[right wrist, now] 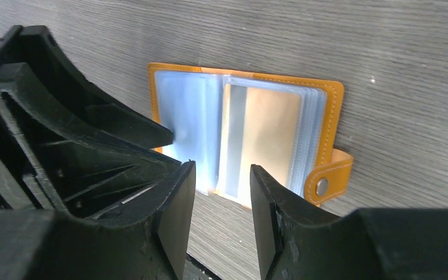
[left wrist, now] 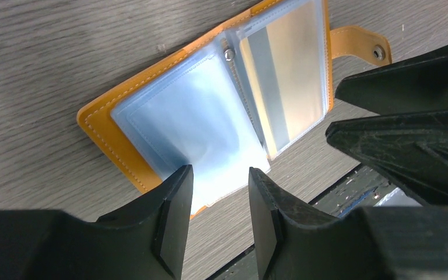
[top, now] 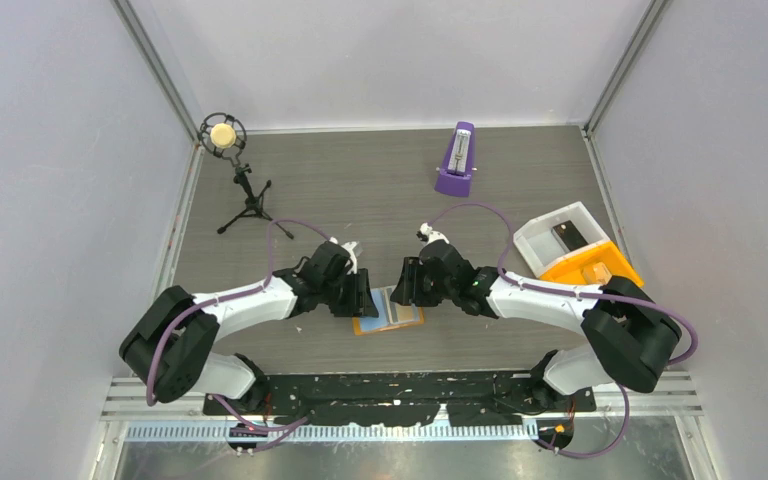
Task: Take the credit cards out of the card holder
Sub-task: Remove the credit card from the card holder.
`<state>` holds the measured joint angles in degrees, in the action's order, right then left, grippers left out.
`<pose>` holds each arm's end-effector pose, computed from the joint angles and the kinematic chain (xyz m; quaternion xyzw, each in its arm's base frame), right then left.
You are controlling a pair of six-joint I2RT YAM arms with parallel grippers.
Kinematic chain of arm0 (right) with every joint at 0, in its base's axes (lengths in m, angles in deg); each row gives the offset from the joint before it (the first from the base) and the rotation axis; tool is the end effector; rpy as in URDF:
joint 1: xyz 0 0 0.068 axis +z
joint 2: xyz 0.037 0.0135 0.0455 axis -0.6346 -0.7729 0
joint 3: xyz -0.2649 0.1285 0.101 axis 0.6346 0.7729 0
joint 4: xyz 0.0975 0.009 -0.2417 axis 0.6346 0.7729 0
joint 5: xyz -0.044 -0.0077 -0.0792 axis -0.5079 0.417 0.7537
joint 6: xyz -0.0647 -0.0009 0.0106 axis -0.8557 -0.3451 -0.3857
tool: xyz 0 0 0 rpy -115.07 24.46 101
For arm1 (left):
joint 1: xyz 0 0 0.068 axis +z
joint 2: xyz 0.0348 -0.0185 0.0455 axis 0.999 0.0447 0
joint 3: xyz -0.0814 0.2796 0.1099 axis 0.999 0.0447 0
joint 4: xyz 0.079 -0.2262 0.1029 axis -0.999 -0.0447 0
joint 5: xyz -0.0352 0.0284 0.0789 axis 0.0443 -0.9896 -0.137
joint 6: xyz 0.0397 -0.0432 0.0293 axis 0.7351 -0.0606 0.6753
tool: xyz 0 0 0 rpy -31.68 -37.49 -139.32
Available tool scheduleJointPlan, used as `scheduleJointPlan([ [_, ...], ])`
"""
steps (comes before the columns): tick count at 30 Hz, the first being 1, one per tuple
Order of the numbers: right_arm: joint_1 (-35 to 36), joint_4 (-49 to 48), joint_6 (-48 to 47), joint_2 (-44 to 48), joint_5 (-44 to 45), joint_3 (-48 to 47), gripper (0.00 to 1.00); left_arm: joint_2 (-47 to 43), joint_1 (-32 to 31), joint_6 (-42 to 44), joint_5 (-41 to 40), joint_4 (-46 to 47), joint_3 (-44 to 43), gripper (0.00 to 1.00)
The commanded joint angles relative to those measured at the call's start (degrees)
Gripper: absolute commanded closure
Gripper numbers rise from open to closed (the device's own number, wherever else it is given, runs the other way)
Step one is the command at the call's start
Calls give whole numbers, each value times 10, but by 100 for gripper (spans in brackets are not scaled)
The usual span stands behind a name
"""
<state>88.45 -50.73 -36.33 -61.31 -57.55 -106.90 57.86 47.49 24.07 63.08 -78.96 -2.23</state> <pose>0.1843 0.2174 0.2089 -0.0437 0.9143 0.3132 0.2532 0.1843 -0.1730 0.1822 0.0262 0.9383 -0.3090 0.1532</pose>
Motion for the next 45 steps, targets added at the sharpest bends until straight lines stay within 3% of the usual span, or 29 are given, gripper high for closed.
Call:
scheduleJointPlan([
  [1, -5, 24, -12, 10, 25, -4, 53, -33, 2, -4, -44, -51, -5, 58],
  [5, -8, 32, -20, 2, 32, -5, 53, -51, 3, -3, -78, -94, -22, 58],
  [16, -9, 12, -17, -29, 23, 6, 53, -78, 1, -18, -9, -44, -32, 57],
  [26, -9, 8, -19, -43, 20, 7, 53, -34, 1, -12, 1, 12, -13, 58],
  [45, -27, -68, 13, -41, -46, 33, 54, 1, 1, 9, -34, 5, 17, 61],
])
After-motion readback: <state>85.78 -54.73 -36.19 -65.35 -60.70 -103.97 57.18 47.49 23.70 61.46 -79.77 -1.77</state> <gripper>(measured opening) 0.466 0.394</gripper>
